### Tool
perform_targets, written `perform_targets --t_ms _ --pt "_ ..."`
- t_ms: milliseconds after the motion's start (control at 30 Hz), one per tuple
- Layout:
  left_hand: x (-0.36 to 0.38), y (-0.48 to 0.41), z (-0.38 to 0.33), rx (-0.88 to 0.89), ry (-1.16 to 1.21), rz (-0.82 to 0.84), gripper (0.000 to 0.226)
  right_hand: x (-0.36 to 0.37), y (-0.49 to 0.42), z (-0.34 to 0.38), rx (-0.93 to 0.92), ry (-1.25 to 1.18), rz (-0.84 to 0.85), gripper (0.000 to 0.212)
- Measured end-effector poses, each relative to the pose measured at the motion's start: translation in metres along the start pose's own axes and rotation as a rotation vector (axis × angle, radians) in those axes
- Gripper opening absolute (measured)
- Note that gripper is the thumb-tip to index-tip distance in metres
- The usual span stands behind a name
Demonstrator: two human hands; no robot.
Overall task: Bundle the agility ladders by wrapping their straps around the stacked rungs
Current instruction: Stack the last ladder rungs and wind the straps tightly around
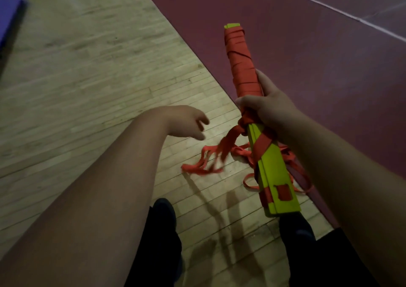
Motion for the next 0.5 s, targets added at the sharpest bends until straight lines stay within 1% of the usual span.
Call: perform_targets --t_ms 67,167,233,267,333,433,500 --pt "0.003 -0.004 -0.026 0.093 0.265 -0.009 0.056 0.003 0.000 0.002 -0.010 -0.001 -0.004 0.092" --pt "0.007 -0.008 -0.051 0.134 0.507 0.025 0.056 0.003 -0.004 0.002 -0.040 0.032 -0.042 0.089" --pt "0.010 -0.004 -0.062 0.152 0.641 0.076 0.052 0.001 -0.007 0.004 -0.062 0.039 -0.067 0.086" --pt "0.012 -0.004 -0.065 0.165 0.667 0.098 0.048 -0.001 -0.008 0.004 -0.071 0.041 -0.079 0.084" --pt "0.014 -0.004 -0.066 0.169 0.646 0.103 0.044 -0.005 -0.010 0.004 -0.074 0.028 -0.096 0.085" --pt "0.016 -0.011 -0.060 0.132 0.600 0.050 0.036 -0.010 -0.014 0.002 -0.033 -0.050 -0.110 0.088" --pt "0.014 -0.013 -0.056 0.117 0.541 0.005 0.029 -0.013 -0.015 0.002 -0.026 -0.083 -0.120 0.087"
Point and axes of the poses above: each hand's wrist, its own y-axis away from the middle knuckle, its own x-axis out of the palm, z = x × y, the point moved 8 cm from there along -y, towards the middle knuckle, and after that the axes turned 8 degrees about -z, right-handed, at the moved point
